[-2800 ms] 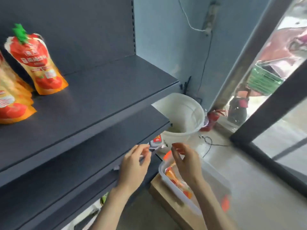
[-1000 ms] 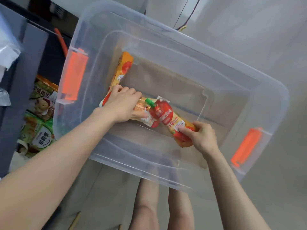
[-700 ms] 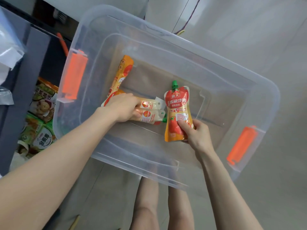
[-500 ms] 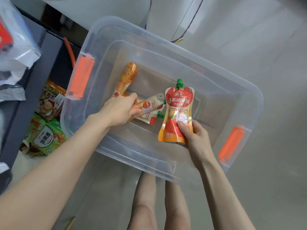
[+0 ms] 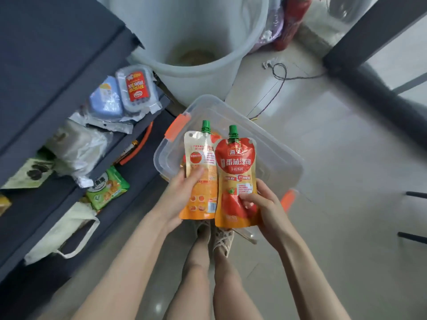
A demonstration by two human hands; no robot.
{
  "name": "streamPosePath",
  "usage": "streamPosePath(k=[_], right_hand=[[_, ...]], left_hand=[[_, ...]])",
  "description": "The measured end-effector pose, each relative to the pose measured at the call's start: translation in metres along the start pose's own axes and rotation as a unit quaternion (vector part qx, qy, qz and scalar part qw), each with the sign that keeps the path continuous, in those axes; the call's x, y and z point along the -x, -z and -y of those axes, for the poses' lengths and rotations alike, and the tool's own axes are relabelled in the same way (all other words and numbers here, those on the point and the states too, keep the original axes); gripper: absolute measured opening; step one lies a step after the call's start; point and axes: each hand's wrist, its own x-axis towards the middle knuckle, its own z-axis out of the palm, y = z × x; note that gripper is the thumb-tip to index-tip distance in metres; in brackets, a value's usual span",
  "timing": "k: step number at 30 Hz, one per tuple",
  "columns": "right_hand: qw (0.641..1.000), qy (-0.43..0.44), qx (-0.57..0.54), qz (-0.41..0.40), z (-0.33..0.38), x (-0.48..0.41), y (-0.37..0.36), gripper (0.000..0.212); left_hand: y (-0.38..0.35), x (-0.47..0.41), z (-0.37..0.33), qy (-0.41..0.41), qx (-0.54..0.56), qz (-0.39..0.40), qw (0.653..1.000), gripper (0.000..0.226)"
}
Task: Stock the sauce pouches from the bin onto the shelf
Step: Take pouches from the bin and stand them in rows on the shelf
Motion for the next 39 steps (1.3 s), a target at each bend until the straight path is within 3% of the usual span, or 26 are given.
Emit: streamPosePath(k=[8,13,17,20,23,26,29,31,33,39], right_hand=[[0.986,0.060,0.115,0.100,0.060,0.101,-0.076,0.044],[0.963,0.083,0.178,0.182,0.081,0.140,-0.128,0.044],[0.937,0.111,0.219,0.249,0.093,0.163,-0.182,0.051],[0.915,0.132,0.237,0.299,0.098,0.179,-0.229,0.043],[0.893,0.162,0.254,0.334,0.104,0.192,-0.276,0.039],[0.871,0.201,0.263,0.364,0.108,0.203,-0.325,0.036],[0.859,0.235,0.257,0.375,0.109,0.211,-0.371,0.028],[0.855,0.255,0.245,0.378,0.107,0.215,-0.407,0.026],[0.849,0.276,0.240,0.381,0.106,0.220,-0.441,0.025],[0.840,0.345,0.224,0.354,0.103,0.218,-0.518,0.034]], left_hand=[[-0.008,0.148,-0.001,-0.088,0.177,0.001,0.980,0.052],[0.016,0.225,-0.009,-0.177,0.180,-0.029,0.967,0.047],[0.040,0.280,-0.022,-0.266,0.147,-0.092,0.948,0.039],[0.060,0.317,-0.039,-0.305,0.148,-0.157,0.928,0.032],[0.086,0.351,-0.057,-0.348,0.140,-0.214,0.902,0.061],[0.116,0.384,-0.073,-0.384,0.109,-0.303,0.865,0.073],[0.150,0.406,-0.089,-0.425,0.061,-0.358,0.829,0.054],[0.180,0.420,-0.102,-0.456,0.066,-0.359,0.812,0.026],[0.211,0.433,-0.116,-0.483,0.058,-0.351,0.800,0.013],[0.279,0.456,-0.154,-0.554,0.024,-0.354,0.753,0.033]])
